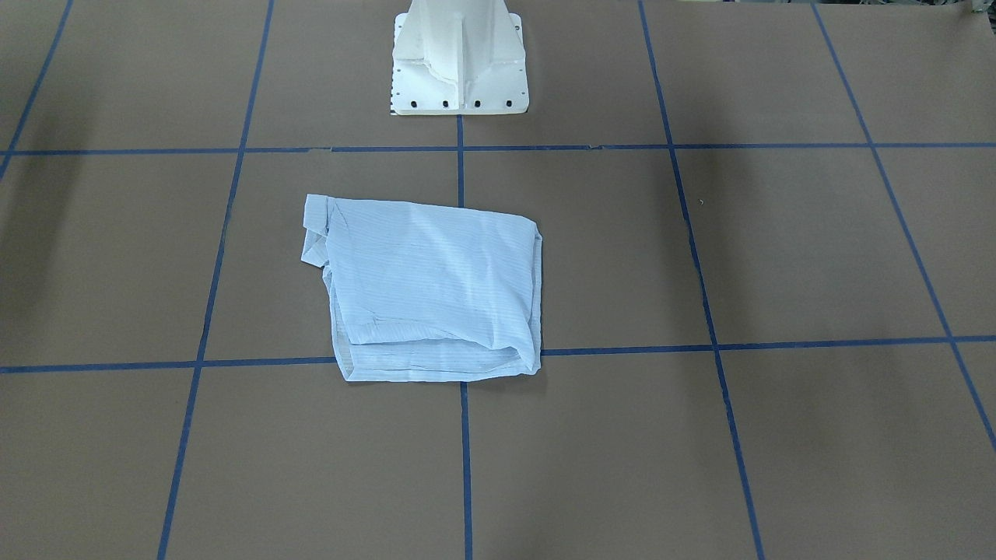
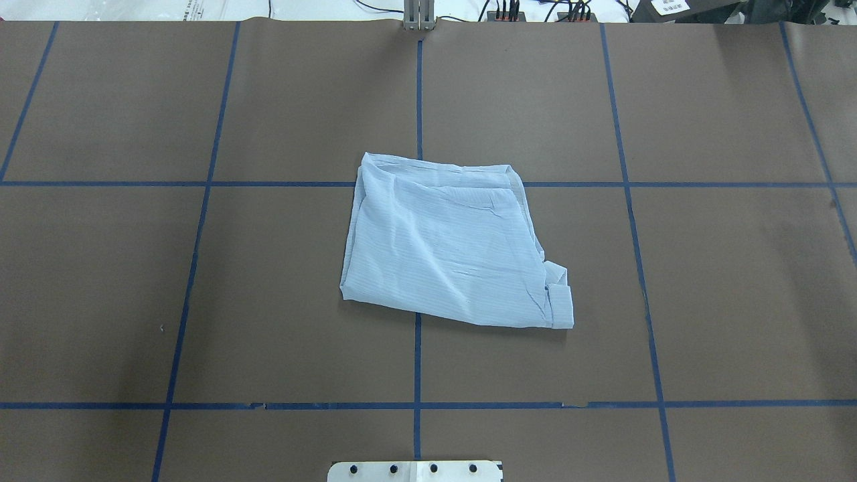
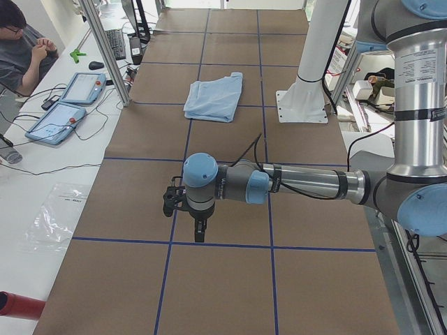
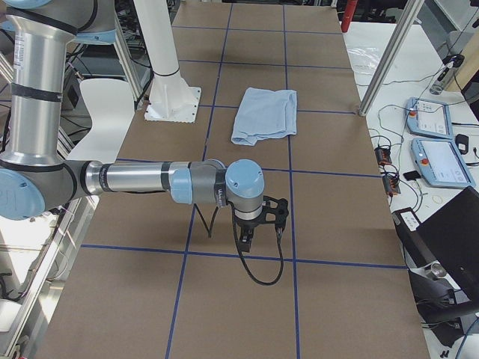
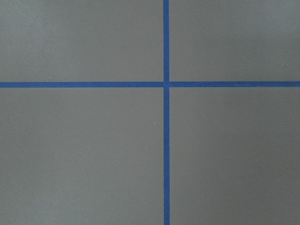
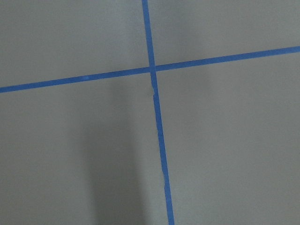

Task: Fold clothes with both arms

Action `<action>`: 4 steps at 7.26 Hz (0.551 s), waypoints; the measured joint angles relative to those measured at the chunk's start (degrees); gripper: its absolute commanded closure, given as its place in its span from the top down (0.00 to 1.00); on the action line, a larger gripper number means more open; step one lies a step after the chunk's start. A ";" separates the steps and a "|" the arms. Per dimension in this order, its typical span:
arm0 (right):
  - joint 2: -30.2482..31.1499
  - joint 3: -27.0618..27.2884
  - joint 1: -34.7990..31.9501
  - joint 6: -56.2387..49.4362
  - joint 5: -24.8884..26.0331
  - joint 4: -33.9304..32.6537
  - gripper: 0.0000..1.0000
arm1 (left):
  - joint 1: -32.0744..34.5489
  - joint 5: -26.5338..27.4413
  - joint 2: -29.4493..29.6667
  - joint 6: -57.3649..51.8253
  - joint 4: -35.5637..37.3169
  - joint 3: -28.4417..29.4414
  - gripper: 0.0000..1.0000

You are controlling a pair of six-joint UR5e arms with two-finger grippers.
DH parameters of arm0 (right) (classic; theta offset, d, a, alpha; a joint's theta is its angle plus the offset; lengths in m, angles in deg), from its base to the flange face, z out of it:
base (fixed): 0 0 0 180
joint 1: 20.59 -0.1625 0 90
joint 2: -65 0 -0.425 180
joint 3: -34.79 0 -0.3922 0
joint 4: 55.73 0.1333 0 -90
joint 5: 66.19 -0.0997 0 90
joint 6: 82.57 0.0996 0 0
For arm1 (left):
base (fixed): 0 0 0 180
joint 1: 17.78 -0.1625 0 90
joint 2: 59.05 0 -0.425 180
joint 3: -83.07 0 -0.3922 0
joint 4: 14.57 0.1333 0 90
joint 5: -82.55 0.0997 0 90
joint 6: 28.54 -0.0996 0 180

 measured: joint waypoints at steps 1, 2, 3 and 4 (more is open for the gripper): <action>-0.02 0.00 0.05 0.00 -0.01 -0.02 1.00 | 0.00 0.00 0.00 0.04 0.02 -0.04 1.00; -0.02 0.00 0.11 0.00 -0.05 -0.06 1.00 | 0.00 -0.02 0.00 0.05 0.06 -0.07 1.00; -0.07 0.01 0.15 0.18 -0.05 -0.10 1.00 | 0.00 -0.04 0.00 0.05 0.06 -0.08 1.00; -0.13 0.02 0.17 0.58 0.00 -0.16 1.00 | 0.00 -0.02 -0.01 0.05 0.05 -0.10 1.00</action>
